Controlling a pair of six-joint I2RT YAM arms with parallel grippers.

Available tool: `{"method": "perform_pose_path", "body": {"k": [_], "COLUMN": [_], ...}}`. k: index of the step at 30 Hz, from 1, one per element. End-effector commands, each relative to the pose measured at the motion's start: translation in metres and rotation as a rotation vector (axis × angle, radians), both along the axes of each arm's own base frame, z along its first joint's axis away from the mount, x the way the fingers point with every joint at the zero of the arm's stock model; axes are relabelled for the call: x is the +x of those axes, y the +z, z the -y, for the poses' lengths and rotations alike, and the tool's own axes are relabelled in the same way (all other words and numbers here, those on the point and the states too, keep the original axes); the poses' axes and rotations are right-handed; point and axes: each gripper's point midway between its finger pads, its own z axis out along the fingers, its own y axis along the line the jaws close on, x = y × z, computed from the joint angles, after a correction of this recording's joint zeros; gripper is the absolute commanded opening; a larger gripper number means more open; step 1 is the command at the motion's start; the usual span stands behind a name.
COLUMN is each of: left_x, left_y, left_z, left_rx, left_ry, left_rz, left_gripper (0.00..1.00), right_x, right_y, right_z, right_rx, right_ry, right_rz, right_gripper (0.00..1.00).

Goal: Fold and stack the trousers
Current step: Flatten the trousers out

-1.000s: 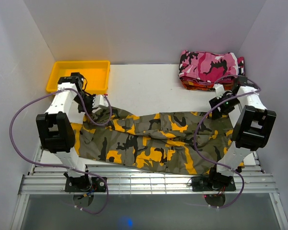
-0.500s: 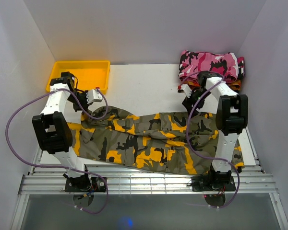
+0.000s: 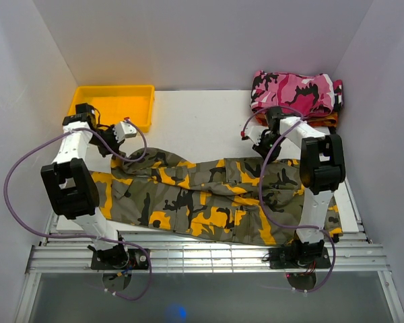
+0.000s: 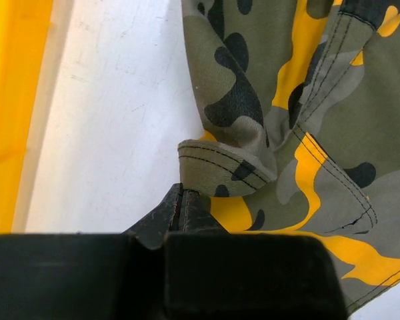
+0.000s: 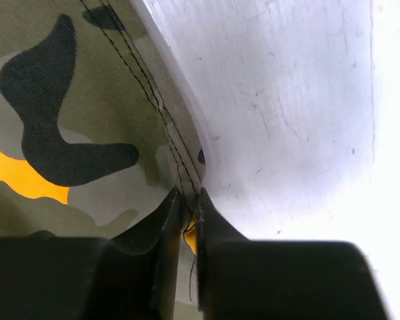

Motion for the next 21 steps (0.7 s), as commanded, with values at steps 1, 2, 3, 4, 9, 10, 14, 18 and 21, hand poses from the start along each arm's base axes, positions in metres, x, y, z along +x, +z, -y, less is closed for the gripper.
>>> {"method": "perform_pose_path", "body": {"k": [1, 2, 3, 4, 9, 10, 14, 18, 21], "left_x": [0.003, 0.003, 0.004, 0.005, 0.005, 0.003, -0.017, -0.040, -0.057], "left_y": [0.029, 0.030, 0.032, 0.034, 0.063, 0.068, 0.093, 0.101, 0.115], "left_z": [0.008, 0.008, 0.008, 0.007, 0.000, -0.002, -0.005, -0.003, 0.006], "left_rx": [-0.059, -0.065, -0.064, -0.064, -0.082, -0.085, -0.084, -0.071, -0.088], "left_ry": [0.021, 0.030, 0.031, 0.035, 0.099, 0.109, 0.172, 0.217, 0.215], "left_rz": [0.094, 0.096, 0.101, 0.106, 0.171, 0.185, 0.240, 0.256, 0.298], "left_gripper": [0.00, 0.00, 0.00, 0.00, 0.00, 0.00, 0.00, 0.00, 0.00], "right_x": [0.001, 0.002, 0.002, 0.003, 0.009, 0.005, -0.023, -0.051, -0.066], "right_y": [-0.007, -0.002, 0.003, 0.009, 0.097, 0.107, 0.158, 0.162, 0.169], "right_z": [0.011, 0.013, 0.015, 0.016, 0.028, 0.032, 0.053, 0.074, 0.084], "right_rx": [-0.074, -0.082, -0.085, -0.080, 0.040, 0.054, 0.110, 0.092, 0.108], "right_ry": [-0.005, -0.009, -0.017, -0.024, -0.118, -0.131, -0.163, -0.185, -0.209], "right_rz": [0.043, 0.059, 0.065, 0.078, 0.265, 0.285, 0.435, 0.532, 0.598], "right_gripper": [0.09, 0.08, 0.08, 0.08, 0.08, 0.08, 0.08, 0.08, 0.08]}}
